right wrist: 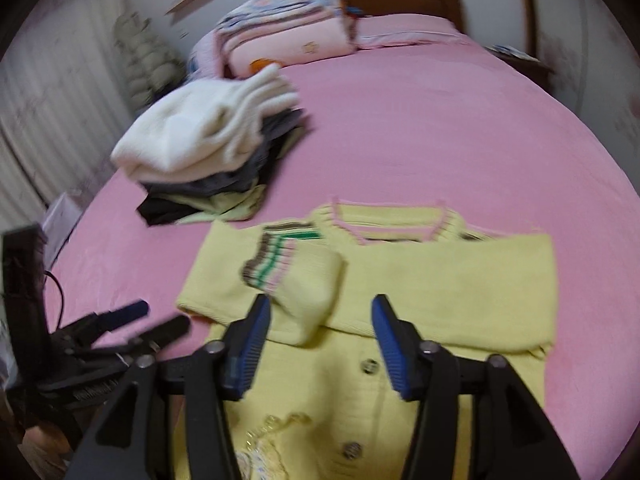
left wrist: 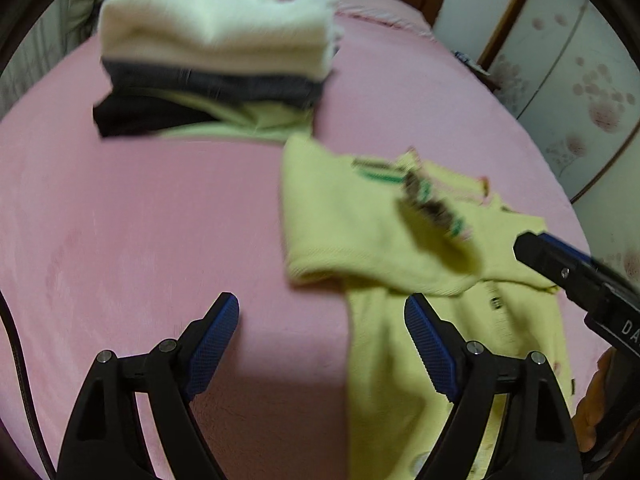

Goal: Fold large clothes
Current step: 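Fold the held sleeve across the cardigan body with the left tool, then release, then grasp the folded cuff with the right tool and straighten it on the body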

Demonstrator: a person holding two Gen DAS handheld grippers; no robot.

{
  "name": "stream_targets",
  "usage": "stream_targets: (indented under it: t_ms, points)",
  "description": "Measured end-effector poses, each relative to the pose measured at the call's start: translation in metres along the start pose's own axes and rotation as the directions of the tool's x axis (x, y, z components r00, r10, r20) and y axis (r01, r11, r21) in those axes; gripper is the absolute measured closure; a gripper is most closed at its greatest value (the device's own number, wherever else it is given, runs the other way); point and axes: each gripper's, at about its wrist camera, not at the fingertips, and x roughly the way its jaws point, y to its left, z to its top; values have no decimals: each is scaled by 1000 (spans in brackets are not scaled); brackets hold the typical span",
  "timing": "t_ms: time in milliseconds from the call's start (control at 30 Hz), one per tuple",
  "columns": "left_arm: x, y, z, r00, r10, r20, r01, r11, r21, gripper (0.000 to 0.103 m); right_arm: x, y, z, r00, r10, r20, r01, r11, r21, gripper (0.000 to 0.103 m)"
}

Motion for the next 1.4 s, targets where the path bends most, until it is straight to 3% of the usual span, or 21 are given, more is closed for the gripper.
stream_targets:
  t_ms: [200,333,367,433,500,600,667,767,833,933,1100,1200,1333,1400]
  points:
    - [20,12,-1,1000,6,-2,-6,1000,-30,19,46,30,4,995,-43,-88,33,992,-118,47]
    - [28,12,6,1000,15,14,-15,999,-31,23,69,36,5,986,-117,-117,99,984,-147,50]
    - [29,12,7,1000,12,15,-11,999,-33,27,74,35,6,984,-132,-123,114,983,-146,56]
    - [31,10,12,1000,3,13,-3,999,-40,32,79,31,9,981,-140,-137,120,982,-144,97]
    - [31,5,18,1000,-10,14,10,999,-40,38,72,23,15,986,-130,-109,117,986,-116,97]
    - [33,-4,24,1000,-27,15,27,999,-28,50,43,3,30,993,-121,-1,121,991,-53,97]
    - [35,-10,26,999,-36,13,36,999,-21,57,22,-16,37,991,-116,62,116,993,8,97]
    - [39,-22,28,999,-49,6,49,999,-5,60,-2,-50,39,979,-163,125,152,984,97,97]
    - [44,-30,27,998,-57,-4,57,998,13,63,-8,-71,33,973,-190,128,172,975,140,97]
    - [51,-39,23,998,-54,-25,55,997,53,70,1,-107,12,978,-200,54,185,960,210,97]
    - [52,-42,18,999,-21,-36,25,993,113,70,28,-145,-30,983,-145,-117,176,930,324,87]
    - [46,-44,16,998,-12,-59,20,989,146,69,18,-153,-43,992,-76,-97,108,918,383,83]
    - [24,-44,12,998,-7,-56,18,980,196,44,-8,-157,-46,994,-62,-90,94,907,411,69]
    - [7,-46,15,1000,-10,-25,15,974,226,44,-20,-154,-44,993,-87,-77,111,913,393,68]
